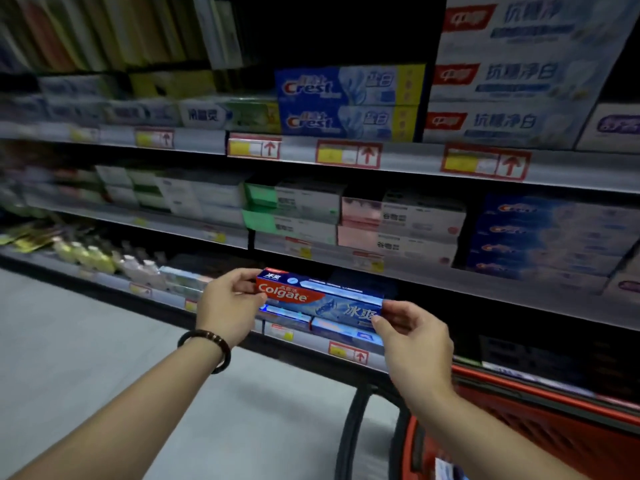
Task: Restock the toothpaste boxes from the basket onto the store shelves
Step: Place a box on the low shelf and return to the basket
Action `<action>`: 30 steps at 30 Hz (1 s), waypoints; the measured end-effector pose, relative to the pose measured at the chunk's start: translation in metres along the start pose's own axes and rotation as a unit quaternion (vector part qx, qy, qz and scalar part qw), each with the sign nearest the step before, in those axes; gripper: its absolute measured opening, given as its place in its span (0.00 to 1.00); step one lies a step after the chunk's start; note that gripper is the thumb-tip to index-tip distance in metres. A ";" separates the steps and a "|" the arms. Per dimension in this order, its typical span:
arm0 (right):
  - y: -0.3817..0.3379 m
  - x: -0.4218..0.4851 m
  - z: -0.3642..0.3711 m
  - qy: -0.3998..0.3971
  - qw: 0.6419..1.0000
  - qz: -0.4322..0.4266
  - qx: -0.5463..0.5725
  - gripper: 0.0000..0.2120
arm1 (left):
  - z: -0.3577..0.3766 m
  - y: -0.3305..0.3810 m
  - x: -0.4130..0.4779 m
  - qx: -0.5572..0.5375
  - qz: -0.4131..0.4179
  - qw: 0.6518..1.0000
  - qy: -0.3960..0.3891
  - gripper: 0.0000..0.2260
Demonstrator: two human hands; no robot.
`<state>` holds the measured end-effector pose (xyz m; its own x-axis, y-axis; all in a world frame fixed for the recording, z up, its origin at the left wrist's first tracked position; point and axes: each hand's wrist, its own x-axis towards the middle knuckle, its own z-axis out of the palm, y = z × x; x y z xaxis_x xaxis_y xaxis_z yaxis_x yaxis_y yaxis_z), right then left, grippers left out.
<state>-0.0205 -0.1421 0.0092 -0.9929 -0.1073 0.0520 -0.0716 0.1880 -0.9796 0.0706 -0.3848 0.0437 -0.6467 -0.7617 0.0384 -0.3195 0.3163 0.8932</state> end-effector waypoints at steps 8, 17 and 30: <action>0.024 0.035 0.071 -0.052 0.998 0.042 -0.004 0.11 | 0.015 -0.055 0.068 0.005 -0.038 0.999 0.023 0.18; 0.069 0.090 0.142 -0.104 0.986 0.127 0.007 0.27 | 0.038 -0.116 0.144 -0.004 -0.062 0.998 -0.001 0.26; 0.081 0.157 0.192 -0.128 0.935 0.312 0.105 0.15 | 0.068 -0.169 0.235 -0.016 -0.120 0.993 -0.010 0.25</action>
<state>-0.1642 -0.3309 -0.0988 -0.7774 -0.2764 -0.5650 0.5615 0.1001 -0.8214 -0.0746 -0.5792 -0.1284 -0.5677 -0.8019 -0.1862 -0.4450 0.1086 0.8889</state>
